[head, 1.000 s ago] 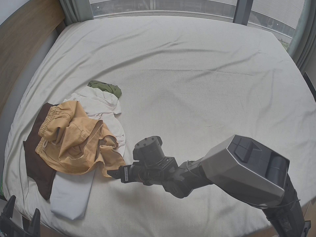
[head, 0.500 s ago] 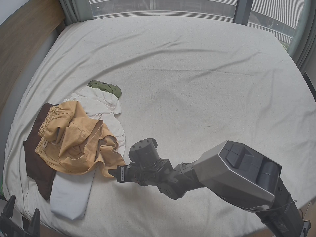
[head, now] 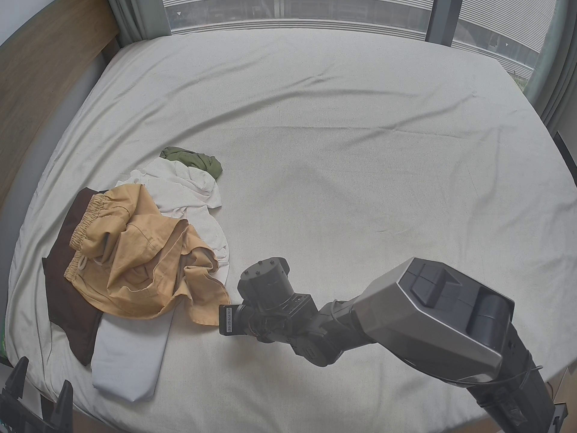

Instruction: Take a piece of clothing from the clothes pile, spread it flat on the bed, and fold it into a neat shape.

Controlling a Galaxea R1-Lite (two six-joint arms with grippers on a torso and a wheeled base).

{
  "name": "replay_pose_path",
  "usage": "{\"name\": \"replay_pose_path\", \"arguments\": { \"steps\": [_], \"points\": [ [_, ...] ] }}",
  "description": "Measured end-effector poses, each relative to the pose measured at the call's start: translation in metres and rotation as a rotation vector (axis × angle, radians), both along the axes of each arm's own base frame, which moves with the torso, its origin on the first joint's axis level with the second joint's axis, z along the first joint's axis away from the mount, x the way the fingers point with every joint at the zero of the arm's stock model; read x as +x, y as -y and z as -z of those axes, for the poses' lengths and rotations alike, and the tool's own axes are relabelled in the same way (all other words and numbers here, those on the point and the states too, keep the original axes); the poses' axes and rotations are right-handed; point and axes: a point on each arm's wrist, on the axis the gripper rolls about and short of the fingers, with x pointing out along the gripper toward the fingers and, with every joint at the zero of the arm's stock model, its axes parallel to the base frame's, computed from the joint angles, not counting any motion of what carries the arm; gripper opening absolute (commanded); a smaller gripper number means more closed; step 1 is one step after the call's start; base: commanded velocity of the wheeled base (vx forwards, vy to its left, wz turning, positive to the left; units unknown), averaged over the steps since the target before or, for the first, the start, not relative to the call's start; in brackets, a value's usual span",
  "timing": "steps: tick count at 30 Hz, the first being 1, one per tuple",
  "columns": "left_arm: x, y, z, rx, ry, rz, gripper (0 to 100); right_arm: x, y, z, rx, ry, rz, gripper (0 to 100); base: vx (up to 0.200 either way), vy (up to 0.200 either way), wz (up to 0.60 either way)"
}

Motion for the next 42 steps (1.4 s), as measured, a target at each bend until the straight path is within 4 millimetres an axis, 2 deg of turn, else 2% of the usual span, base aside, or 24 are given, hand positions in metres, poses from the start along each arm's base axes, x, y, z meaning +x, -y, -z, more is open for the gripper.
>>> {"name": "replay_pose_path", "arguments": {
  "steps": [25, 42],
  "points": [
    [0.0, 0.0, 0.0, 0.0, 0.0, 0.0, 100, -0.041, 0.061, -0.025, -0.113, -0.034, 0.085, 0, 0.0, 0.0, 0.0],
    [0.0, 0.0, 0.0, 0.0, 0.0, 0.0, 100, -0.056, 0.096, -0.022, -0.15, -0.048, 0.129, 0, 0.0, 0.0, 0.0]
  ]
}}
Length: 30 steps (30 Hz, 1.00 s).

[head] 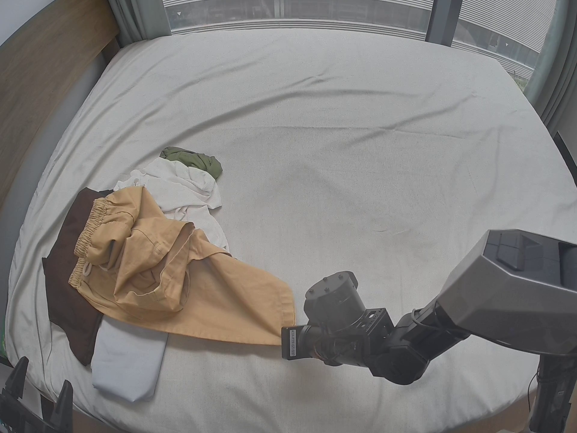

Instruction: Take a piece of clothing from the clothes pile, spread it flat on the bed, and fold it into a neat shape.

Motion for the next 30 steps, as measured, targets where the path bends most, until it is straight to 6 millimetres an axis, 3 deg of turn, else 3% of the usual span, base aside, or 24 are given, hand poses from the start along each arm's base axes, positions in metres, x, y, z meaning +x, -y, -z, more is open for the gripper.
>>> {"name": "replay_pose_path", "arguments": {
  "steps": [18, 30],
  "points": [
    [0.0, 0.0, 0.0, -0.001, 0.0, 0.0, 100, -0.014, 0.039, 0.005, -0.042, -0.009, 0.053, 0, 0.0, 0.0, 0.0],
    [0.0, 0.0, 0.0, -0.001, 0.0, 0.0, 100, -0.027, 0.078, -0.003, -0.08, -0.038, 0.105, 0, 0.0, 0.0, 0.0]
  ]
}}
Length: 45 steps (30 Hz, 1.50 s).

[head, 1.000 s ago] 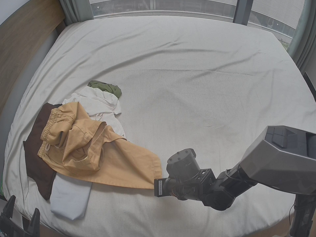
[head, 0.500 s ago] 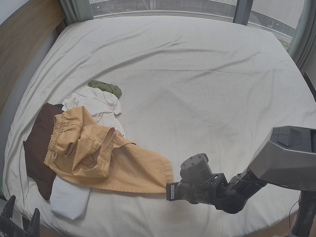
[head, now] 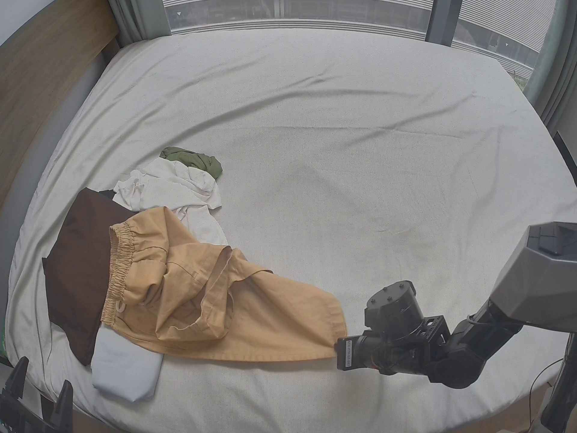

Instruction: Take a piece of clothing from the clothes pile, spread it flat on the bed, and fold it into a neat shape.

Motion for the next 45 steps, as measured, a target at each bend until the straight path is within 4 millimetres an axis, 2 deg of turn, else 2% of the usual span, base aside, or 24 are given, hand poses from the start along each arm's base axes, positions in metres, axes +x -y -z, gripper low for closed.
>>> {"name": "replay_pose_path", "arguments": {
  "steps": [16, 45],
  "points": [
    [0.0, 0.0, 0.0, 0.002, 0.0, 0.0, 100, -0.014, 0.05, -0.003, -0.05, 0.016, 0.049, 0, 0.0, 0.0, 0.0],
    [0.0, 0.0, 0.0, 0.005, 0.0, 0.001, 100, -0.039, 0.115, -0.005, -0.119, -0.043, 0.13, 0, 0.0, 0.0, 0.0]
  ]
}}
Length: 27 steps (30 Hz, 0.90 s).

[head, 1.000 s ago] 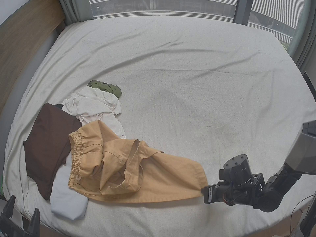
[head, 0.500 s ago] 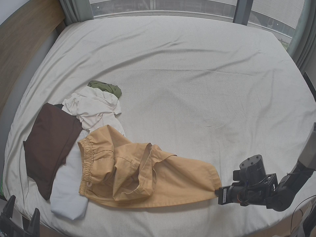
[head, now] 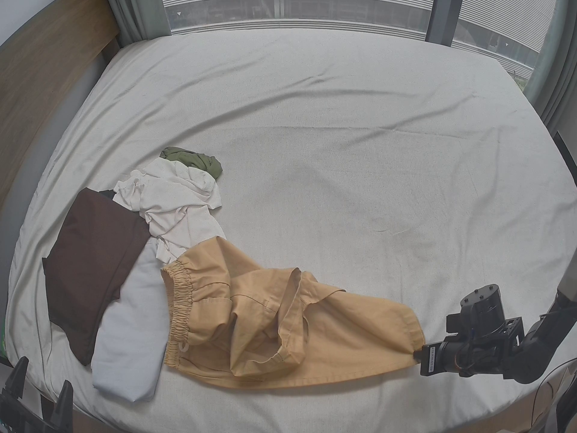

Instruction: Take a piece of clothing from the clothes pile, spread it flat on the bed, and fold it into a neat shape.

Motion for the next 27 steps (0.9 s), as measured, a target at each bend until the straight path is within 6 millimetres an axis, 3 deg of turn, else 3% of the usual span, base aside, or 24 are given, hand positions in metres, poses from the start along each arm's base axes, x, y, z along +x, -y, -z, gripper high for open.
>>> {"name": "replay_pose_path", "arguments": {
  "steps": [17, 27],
  "points": [
    [0.0, 0.0, 0.0, 0.002, 0.0, 0.0, 100, -0.021, 0.025, 0.006, -0.032, -0.066, 0.041, 0, 0.0, 0.0, 0.0],
    [0.0, 0.0, 0.0, 0.001, 0.0, 0.0, 100, -0.023, 0.036, 0.006, -0.043, -0.072, 0.043, 0, 0.0, 0.0, 0.0]
  ]
}}
